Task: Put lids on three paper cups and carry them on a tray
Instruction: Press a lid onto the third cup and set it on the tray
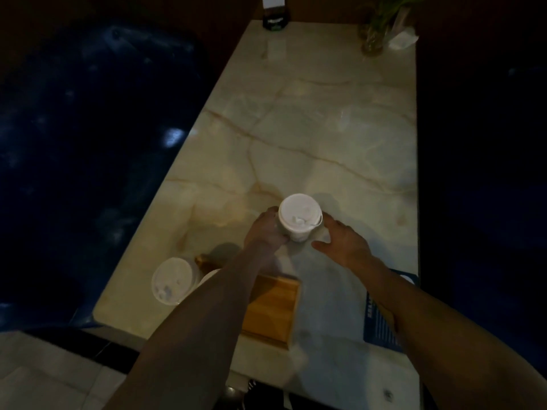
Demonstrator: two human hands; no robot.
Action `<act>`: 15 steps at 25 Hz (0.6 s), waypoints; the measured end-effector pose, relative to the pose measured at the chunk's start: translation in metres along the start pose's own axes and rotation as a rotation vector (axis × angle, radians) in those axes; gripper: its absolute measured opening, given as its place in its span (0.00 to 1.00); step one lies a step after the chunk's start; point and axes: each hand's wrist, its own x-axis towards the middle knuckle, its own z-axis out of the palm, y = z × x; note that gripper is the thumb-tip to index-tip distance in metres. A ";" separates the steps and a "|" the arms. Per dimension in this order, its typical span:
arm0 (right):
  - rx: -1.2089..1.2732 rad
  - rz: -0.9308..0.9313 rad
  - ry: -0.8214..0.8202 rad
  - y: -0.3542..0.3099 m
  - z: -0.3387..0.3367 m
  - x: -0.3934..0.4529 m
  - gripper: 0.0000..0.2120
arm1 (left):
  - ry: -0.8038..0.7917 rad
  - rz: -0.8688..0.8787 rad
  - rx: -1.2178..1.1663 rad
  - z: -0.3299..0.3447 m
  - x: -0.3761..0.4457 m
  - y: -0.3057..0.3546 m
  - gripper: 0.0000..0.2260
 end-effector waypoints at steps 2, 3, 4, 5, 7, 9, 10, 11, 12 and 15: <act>0.116 -0.029 0.047 -0.004 0.006 0.007 0.39 | 0.008 0.032 -0.047 0.000 0.005 0.001 0.33; 0.161 -0.033 0.065 -0.005 0.009 0.009 0.37 | 0.004 0.039 -0.042 0.000 0.007 0.002 0.32; 0.200 -0.032 0.080 -0.006 0.012 0.011 0.36 | -0.002 0.039 -0.028 0.000 0.008 0.003 0.32; 0.234 -0.028 0.094 -0.006 0.014 0.012 0.35 | -0.008 0.038 -0.015 -0.001 0.010 0.004 0.31; 0.277 -0.021 0.121 -0.005 0.018 0.011 0.32 | -0.027 0.039 0.006 -0.002 0.011 0.004 0.31; 0.287 -0.011 0.133 -0.005 0.020 0.008 0.31 | -0.040 0.046 0.022 -0.006 0.009 0.006 0.30; 0.294 -0.005 0.133 -0.007 0.019 0.006 0.31 | -0.042 0.053 0.024 -0.008 0.008 0.007 0.30; 0.301 -0.004 0.131 -0.009 0.017 0.005 0.31 | -0.044 0.065 0.023 -0.011 0.006 0.007 0.31; 0.303 -0.008 0.131 -0.012 0.015 0.002 0.31 | -0.051 0.078 0.017 -0.015 0.004 0.007 0.31; 0.258 -0.033 0.152 -0.022 0.001 -0.010 0.32 | -0.078 0.125 -0.051 -0.034 -0.005 0.013 0.32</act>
